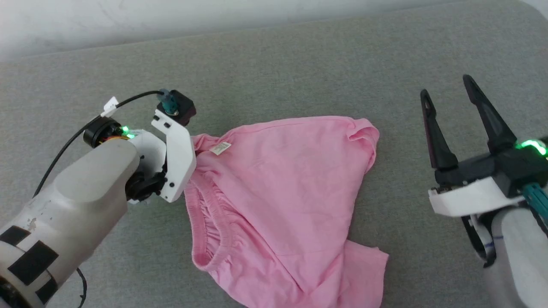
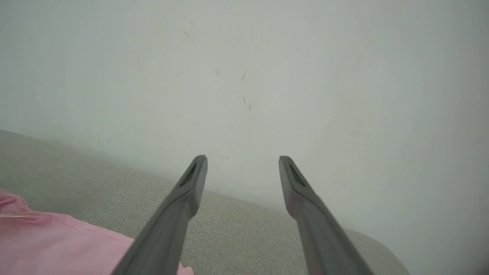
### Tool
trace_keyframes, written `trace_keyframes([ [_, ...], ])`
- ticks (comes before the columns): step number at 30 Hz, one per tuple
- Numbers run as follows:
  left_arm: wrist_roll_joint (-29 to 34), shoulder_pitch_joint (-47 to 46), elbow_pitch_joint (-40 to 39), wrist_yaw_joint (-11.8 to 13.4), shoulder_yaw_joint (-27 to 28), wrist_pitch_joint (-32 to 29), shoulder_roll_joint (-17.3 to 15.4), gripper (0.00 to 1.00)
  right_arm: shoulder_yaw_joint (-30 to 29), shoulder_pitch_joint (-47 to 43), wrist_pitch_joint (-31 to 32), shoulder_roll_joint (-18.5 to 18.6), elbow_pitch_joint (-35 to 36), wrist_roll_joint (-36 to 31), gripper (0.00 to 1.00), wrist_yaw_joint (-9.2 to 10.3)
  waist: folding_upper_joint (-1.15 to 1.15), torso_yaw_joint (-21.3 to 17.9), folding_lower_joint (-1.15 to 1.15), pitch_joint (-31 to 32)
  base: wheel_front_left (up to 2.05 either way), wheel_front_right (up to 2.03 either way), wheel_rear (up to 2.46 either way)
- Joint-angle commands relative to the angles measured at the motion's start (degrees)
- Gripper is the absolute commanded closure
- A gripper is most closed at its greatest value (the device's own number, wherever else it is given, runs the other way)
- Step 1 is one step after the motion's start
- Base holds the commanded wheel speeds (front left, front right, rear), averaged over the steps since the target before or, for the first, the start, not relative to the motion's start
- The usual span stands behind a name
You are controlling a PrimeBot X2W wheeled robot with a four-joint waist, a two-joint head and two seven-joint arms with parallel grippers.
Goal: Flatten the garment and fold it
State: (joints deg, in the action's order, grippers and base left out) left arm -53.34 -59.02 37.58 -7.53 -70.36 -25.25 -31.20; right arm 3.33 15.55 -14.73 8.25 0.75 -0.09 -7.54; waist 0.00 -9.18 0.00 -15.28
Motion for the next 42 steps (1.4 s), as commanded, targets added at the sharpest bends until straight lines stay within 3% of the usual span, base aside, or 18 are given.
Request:
trace_keyframes([
  [1, -1.2, -0.6, -0.3, 0.1, -0.4, 0.6, -0.7, 1.0, 2.3, 2.9, -0.3, 2.8, -2.2, -0.5, 0.0, 0.05, 0.0, 1.5, 0.0, 1.1, 0.0, 0.0, 0.0],
  [4, -1.4, -1.1, -0.6, 0.0, -1.1, 0.9, -1.5, 1.0, 7.9, 7.7, 1.5, 7.8, -8.8, 1.2, 0.0, 0.05, 0.0, 2.3, 0.0, 1.5, 0.0, 0.0, 0.0],
  [10, -2.7, -1.9, -1.5, 0.0, -1.8, 1.0, -2.0, 1.0, 25.5, 20.0, 15.8, 17.5, -17.5, 11.7, 0.0, 0.05, 0.0, 4.2, 0.0, 0.8, 0.0, 0.0, 0.0],
  [16, -3.0, -3.1, -1.5, 0.0, -2.2, 1.8, -1.4, 1.0, 44.3, 30.1, 30.7, 23.2, -21.1, 25.6, 0.0, 0.05, 0.0, 6.0, 0.0, -0.7, 0.0, 0.0, 0.0],
  [23, -2.7, -4.8, -1.3, 0.0, -2.5, 2.7, 0.0, 1.0, 56.2, 39.5, 38.4, 23.5, -27.2, 35.5, 0.0, 0.05, 0.0, 7.7, 0.0, -3.2, 0.0, 0.0, 0.0],
  [30, -2.4, -6.1, -1.2, 0.0, -2.7, 3.6, 1.3, 1.0, 57.9, 42.8, 36.1, 21.2, -39.3, 40.0, 0.0, 0.05, 0.0, 9.7, 0.0, -5.1, 0.0, 0.0, 0.0],
  [34, -2.7, -5.9, -0.6, 0.0, -2.8, 4.3, 1.5, 1.0, 60.9, 41.8, 35.9, 20.6, -42.2, 43.2, 0.0, 0.05, 0.0, 9.9, 0.0, -5.4, 0.0, 0.0, 0.0],
  [35, -2.8, -5.7, -0.5, 0.0, -2.8, 4.4, 1.4, 1.0, 61.8, 41.8, 35.7, 20.6, -42.4, 43.9, 0.6, 0.05, 0.0, 9.8, 0.0, -5.4, 0.0, 0.0, 0.0],
  [36, -2.8, -5.7, -0.5, 0.0, -2.8, 4.4, 1.4, 1.0, 61.8, 41.8, 35.7, 20.6, -42.4, 43.9, 0.6, 0.05, 0.0, 9.8, 0.0, -5.4, 0.0, 0.0, 0.0],
  [38, -3.0, -5.4, -0.3, 0.0, -2.9, 4.5, 1.2, 1.0, 62.8, 42.1, 34.5, 20.8, -42.7, 45.1, 1.0, 0.05, 0.0, 9.6, 0.0, -5.4, 0.0, 0.0, 0.0],
  [42, -3.4, -4.8, 0.1, 0.0, -2.9, 5.9, 0.8, 1.0, 63.0, 43.7, 28.5, 20.8, -43.6, 46.6, 1.0, 0.05, 0.0, 8.8, 0.0, -4.3, 0.0, 0.0, 0.0],
])
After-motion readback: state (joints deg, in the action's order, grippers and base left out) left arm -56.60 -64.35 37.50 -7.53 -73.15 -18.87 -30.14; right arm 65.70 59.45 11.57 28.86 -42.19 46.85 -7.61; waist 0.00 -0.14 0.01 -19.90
